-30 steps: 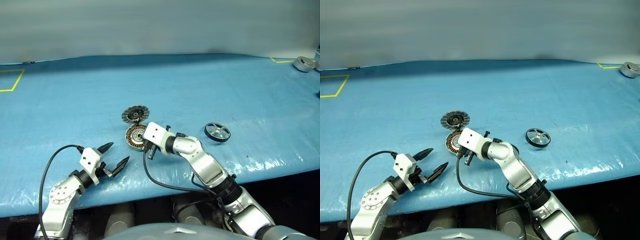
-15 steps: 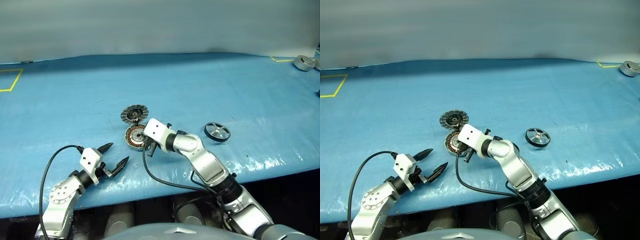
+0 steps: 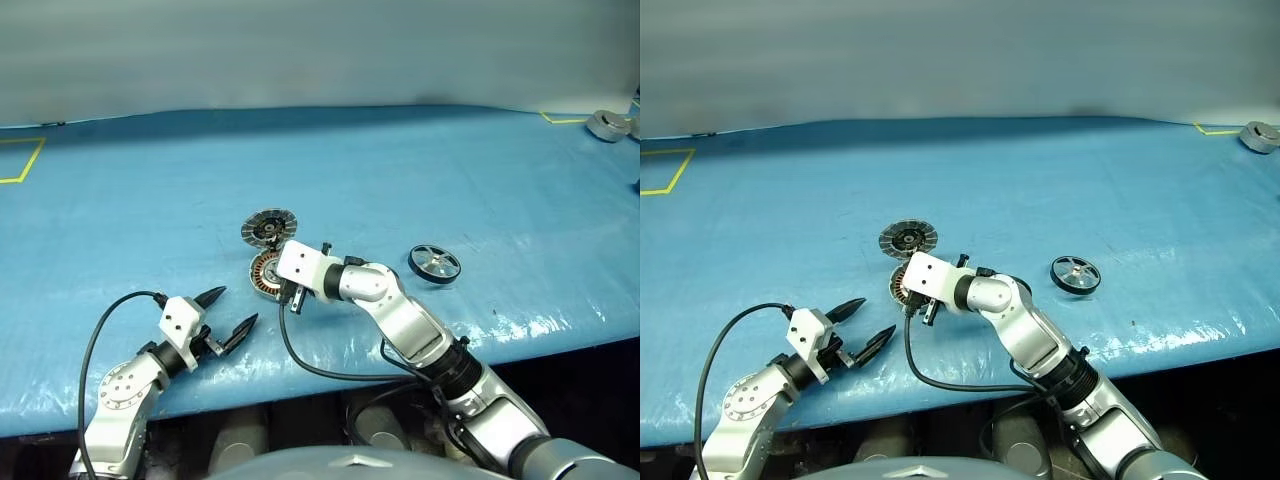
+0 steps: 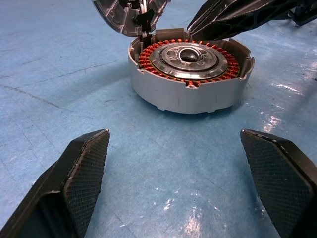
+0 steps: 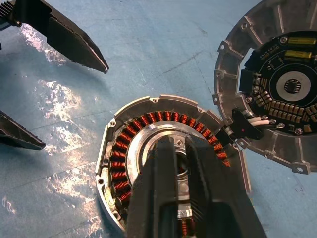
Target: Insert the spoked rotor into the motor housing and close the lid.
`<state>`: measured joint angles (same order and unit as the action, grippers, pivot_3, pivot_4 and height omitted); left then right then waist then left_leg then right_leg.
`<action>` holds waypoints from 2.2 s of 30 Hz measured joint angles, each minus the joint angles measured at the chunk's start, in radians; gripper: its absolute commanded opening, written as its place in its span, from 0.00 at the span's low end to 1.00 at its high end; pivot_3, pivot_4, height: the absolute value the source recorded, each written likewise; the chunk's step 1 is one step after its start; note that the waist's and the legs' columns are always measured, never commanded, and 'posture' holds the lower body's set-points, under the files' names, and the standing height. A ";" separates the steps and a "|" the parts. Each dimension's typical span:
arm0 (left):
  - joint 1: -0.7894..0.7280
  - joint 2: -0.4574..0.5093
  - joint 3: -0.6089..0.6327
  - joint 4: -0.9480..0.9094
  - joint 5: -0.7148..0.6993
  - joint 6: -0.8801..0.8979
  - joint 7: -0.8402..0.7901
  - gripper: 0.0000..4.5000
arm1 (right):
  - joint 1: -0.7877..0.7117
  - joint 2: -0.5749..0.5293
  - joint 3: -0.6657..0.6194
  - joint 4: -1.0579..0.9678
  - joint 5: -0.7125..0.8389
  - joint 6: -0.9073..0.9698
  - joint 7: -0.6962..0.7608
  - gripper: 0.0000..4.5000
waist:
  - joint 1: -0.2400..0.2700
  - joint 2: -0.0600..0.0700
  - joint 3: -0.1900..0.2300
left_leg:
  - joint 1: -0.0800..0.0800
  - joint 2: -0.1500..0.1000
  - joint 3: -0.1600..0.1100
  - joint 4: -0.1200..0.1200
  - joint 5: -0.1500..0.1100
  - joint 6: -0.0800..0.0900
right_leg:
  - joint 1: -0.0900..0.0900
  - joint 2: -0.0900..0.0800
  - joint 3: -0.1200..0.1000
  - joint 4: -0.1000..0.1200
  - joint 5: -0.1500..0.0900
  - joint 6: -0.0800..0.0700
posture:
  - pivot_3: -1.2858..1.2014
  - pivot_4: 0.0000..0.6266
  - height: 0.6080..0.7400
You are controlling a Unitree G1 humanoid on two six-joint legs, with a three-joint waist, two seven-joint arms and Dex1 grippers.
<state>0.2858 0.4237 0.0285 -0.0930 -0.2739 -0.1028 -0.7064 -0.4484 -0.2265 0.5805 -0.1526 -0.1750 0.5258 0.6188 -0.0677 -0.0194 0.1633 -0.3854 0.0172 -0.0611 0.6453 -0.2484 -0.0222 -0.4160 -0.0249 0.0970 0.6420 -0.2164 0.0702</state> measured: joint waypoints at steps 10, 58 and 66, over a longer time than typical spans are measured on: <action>0.003 0.000 0.000 0.000 0.009 -0.005 0.006 1.00 | -0.001 0.011 -0.002 0.039 -0.019 -0.002 -0.019 0.21 | 0.000 0.000 0.000 | 0.000 0.000 0.000 0.000 0.000 0.000 | 0.000 0.000 0.000 0.000 0.000 0.000 | 0.52 0.24 1.00; -0.024 0.003 0.000 0.004 0.021 -0.013 -0.011 1.00 | 0.045 -0.020 -0.105 0.002 -0.005 0.008 -0.031 0.01 | -0.002 0.000 0.001 | 0.000 0.001 0.000 0.000 0.000 0.000 | 0.000 0.001 0.000 0.000 0.000 0.000 | 0.52 0.24 1.00; -0.019 0.002 0.000 0.008 0.021 -0.013 -0.013 1.00 | 0.045 0.020 -0.066 -0.013 0.024 0.025 -0.007 0.01 | 0.000 0.000 0.001 | -0.001 0.001 0.000 0.000 0.000 0.000 | 0.000 0.000 0.000 0.000 0.000 0.000 | 0.52 0.24 1.00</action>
<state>0.2663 0.4259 0.0286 -0.0852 -0.2530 -0.1160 -0.7191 -0.4037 -0.2062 0.5147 -0.1652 -0.1509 0.5511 0.6116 -0.0673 -0.0197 0.1645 -0.3862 0.0178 -0.0611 0.6454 -0.2484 -0.0222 -0.4163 -0.0244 0.0969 0.6418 -0.2166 0.0699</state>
